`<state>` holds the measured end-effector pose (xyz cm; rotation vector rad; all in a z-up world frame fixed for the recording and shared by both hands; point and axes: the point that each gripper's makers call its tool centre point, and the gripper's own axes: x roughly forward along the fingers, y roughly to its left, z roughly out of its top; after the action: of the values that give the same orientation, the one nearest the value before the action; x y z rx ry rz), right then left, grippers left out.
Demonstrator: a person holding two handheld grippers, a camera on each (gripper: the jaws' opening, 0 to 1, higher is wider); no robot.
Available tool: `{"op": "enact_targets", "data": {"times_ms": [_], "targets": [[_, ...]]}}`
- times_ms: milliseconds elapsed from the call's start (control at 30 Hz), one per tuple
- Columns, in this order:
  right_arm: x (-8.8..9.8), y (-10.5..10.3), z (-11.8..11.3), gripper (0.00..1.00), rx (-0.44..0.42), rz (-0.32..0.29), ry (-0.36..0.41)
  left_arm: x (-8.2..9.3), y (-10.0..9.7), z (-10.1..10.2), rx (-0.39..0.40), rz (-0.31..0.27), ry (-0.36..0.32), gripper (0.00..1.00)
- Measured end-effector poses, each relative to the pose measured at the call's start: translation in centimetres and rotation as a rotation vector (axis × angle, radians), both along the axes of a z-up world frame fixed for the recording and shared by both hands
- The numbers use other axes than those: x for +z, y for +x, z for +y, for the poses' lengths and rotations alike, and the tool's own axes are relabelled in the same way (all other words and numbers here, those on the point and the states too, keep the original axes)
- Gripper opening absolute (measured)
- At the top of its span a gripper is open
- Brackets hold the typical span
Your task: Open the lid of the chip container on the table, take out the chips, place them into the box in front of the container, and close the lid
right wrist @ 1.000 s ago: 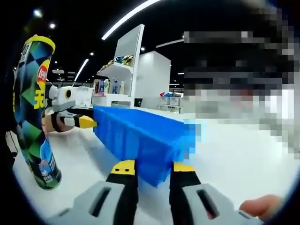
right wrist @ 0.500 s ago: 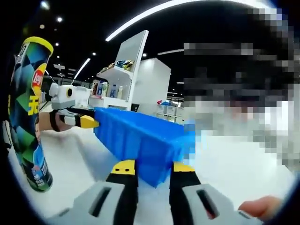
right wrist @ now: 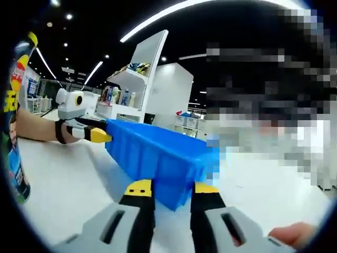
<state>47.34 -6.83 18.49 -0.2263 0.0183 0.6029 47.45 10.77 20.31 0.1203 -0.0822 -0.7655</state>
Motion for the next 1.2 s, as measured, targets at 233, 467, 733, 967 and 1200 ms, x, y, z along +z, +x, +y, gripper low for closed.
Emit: {"op": "enact_targets", "data": {"times_ms": [233, 467, 733, 967, 1200], "targets": [[-1.5, -0.1, -0.2, 0.22, 0.001, 0.027, -0.045, -1.6, -0.3, -0.4, -0.005, 0.026, 0.054, 0.37], [-2.2, -0.1, -0.8, 0.23, -0.011, 0.054, -0.037, -2.2, -0.2, -0.6, -0.015, 0.012, 0.075, 0.37], [-3.6, 0.0, -1.3, 0.3, -0.013, 0.075, -0.076, -2.9, 0.2, -0.6, -0.005, -0.001, 0.121, 0.41], [-3.3, 0.3, -2.1, 0.43, -0.025, 0.124, 0.005, -2.9, 0.4, 0.0, 0.007, 0.028, 0.085, 0.56], [-4.5, -1.3, -1.9, 0.6, 0.005, 0.16, -0.034, -3.4, -0.5, 1.1, 0.024, 0.057, 0.09, 0.61]]}}
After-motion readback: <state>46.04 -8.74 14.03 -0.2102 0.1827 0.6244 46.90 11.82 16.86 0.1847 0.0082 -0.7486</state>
